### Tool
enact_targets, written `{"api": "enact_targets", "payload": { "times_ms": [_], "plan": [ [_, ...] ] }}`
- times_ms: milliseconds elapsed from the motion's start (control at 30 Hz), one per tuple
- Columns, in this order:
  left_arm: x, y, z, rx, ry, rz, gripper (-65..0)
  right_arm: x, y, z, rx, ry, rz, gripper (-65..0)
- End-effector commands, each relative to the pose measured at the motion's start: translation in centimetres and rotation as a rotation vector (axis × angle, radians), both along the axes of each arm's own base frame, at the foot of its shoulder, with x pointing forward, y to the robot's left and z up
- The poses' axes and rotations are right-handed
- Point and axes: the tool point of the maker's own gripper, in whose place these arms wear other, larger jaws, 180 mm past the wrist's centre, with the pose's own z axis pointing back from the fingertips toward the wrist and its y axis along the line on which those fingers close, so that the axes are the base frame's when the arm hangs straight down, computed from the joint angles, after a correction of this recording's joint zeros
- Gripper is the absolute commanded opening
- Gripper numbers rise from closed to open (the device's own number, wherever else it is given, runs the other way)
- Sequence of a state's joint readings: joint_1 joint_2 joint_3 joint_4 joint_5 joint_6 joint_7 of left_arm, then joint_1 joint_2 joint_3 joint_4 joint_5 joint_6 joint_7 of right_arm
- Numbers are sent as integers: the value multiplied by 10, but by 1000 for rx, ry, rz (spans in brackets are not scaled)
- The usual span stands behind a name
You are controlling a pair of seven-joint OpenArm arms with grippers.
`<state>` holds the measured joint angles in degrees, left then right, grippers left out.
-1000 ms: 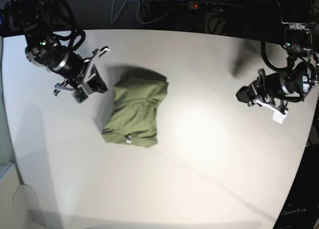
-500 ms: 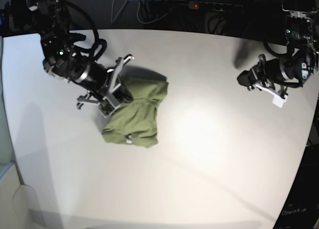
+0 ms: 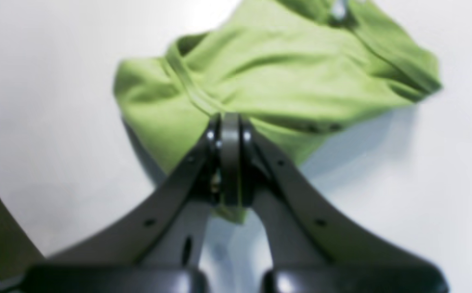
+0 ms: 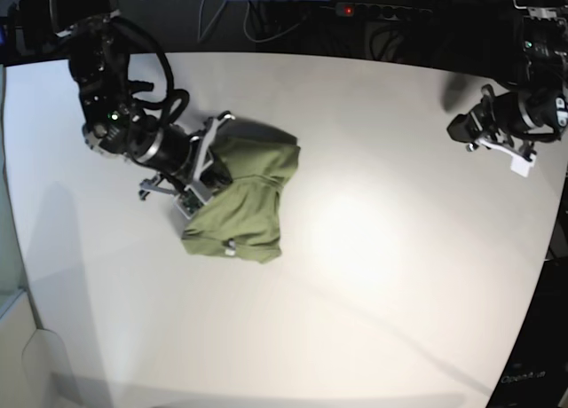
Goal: Fold the T-shirt properly
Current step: 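Press the folded bundle's edge flat with the right gripper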
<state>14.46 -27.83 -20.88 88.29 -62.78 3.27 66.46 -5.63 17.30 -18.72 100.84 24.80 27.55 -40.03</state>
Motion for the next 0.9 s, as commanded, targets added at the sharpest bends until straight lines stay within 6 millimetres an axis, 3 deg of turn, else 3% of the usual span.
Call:
{"api": "enact_targets", "payload": {
  "times_ms": [0,300,400,700,867],
  "plan": [
    [7,6,11,14,-33,-7,-634,9,0,8,22,-35,9,-647],
    [-5,34,13,39,-27,72,-634,11,-38,-37,-3,36,-45,-647],
    [-10,38,12,44,-20,83,-634,6,-40,-46,-1,59,-18,-647],
    [-14,36,9,38,-9,85,-634,8,-45,-46,-55,31,-7,-647],
    [-20,36,6,40,3,89,-634,11,-52,-18,-111,-50,37,-647]
  ]
}}
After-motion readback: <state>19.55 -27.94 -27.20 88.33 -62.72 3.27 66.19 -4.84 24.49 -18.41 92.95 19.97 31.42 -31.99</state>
